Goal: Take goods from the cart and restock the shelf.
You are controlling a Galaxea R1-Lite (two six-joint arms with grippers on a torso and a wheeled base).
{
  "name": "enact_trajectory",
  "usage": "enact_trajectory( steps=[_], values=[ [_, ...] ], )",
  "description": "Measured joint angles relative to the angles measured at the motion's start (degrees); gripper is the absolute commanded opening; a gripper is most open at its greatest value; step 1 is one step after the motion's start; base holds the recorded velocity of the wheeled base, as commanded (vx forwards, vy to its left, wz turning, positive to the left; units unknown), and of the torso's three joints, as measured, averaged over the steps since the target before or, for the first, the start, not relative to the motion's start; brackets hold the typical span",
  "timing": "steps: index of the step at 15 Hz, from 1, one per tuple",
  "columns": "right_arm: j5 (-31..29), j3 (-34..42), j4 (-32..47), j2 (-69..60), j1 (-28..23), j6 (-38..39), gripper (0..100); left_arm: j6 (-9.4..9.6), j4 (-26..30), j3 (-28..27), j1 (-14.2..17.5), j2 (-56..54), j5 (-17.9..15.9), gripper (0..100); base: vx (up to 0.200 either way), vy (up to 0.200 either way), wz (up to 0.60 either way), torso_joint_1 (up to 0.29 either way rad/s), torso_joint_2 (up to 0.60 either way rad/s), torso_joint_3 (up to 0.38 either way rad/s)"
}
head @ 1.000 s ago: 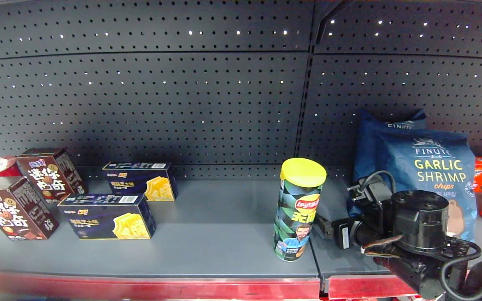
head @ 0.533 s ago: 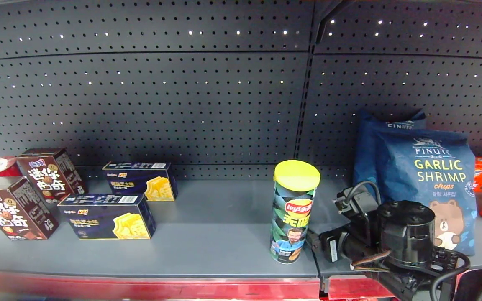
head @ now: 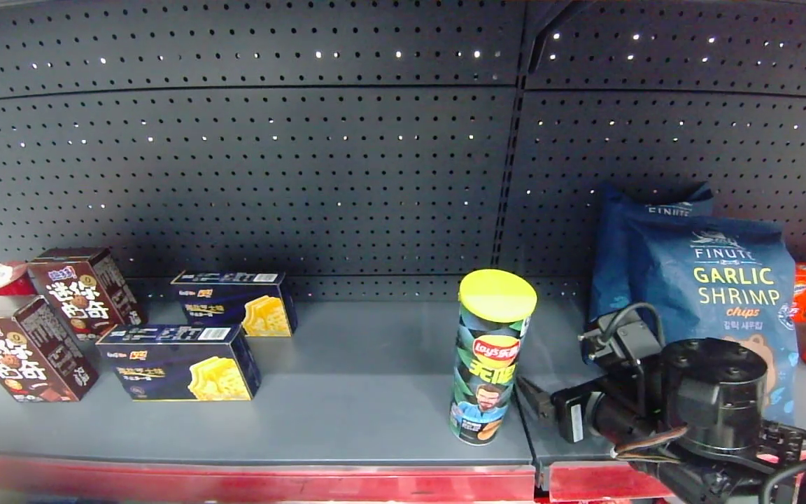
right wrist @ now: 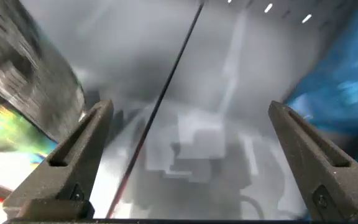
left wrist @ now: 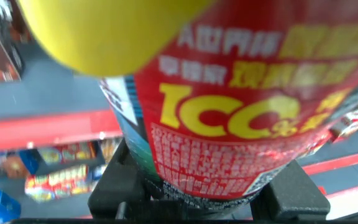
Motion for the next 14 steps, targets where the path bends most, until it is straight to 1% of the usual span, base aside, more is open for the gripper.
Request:
enact_trajectory(
  steps=[2,3,4,7,8,10,11,12,14],
  values=[
    [0.0,0.5,0.01,-3.77,-0.52,-0.06,100,0.84,-0.11,-4.05,-0.05,1.88,-0.29,0,0.0,0.0,0.0,0.0,0.0,0.0],
    [-0.02,1.46,-0.11,-5.81,-0.63,-0.06,100,1.56,-0.11,-6.14,-0.11,3.19,-0.78,0,0.0,0.0,0.0,0.0,0.0,0.0],
    [-0.05,2.74,-0.27,-8.33,-0.71,-0.24,100,2.56,-0.24,-8.19,-0.24,4.94,-2.05,0,0.0,0.0,0.0,0.0,0.0,0.0],
    [0.24,6.99,0.37,-17.49,-0.74,-2.16,100,6.6,-0.44,-12.85,-0.5,11.8,-8.14,0,0.0,0.0,0.0,0.0,0.0,0.0],
    [0.2,8.39,0.72,-20.61,-0.9,-2.65,100,7.39,-0.49,-14.34,-0.59,14.74,-10.23,0,0.0,0.0,0.0,0.0,0.0,0.0],
    [0.09,10.64,2.69,-26.3,-1.26,-3.6,100,8.14,-0.74,-18.03,-0.72,21.22,-13.48,0,0.0,0.0,0.0,0.0,0.0,0.0],
    [0.06,11.58,5.35,-29.55,-1.15,-3.99,100,8.33,-1.15,-20.48,-1.01,25.14,-15.06,0,0.0,0.0,0.0,0.0,0.0,0.0],
    [0.06,12.21,8.06,-32.55,-0.63,-4.21,100,8.39,-1.73,-22.52,-1.71,28.78,-16.27,0,0.0,0.0,0.0,0.0,0.0,0.0],
    [0.2,13.68,12.65,-38.21,0.56,-4.43,100,8.36,-5.96,-25.44,-4.6,36.11,-17.52,0,0.0,0.0,0.0,0.0,0.0,0.0]
  ],
)
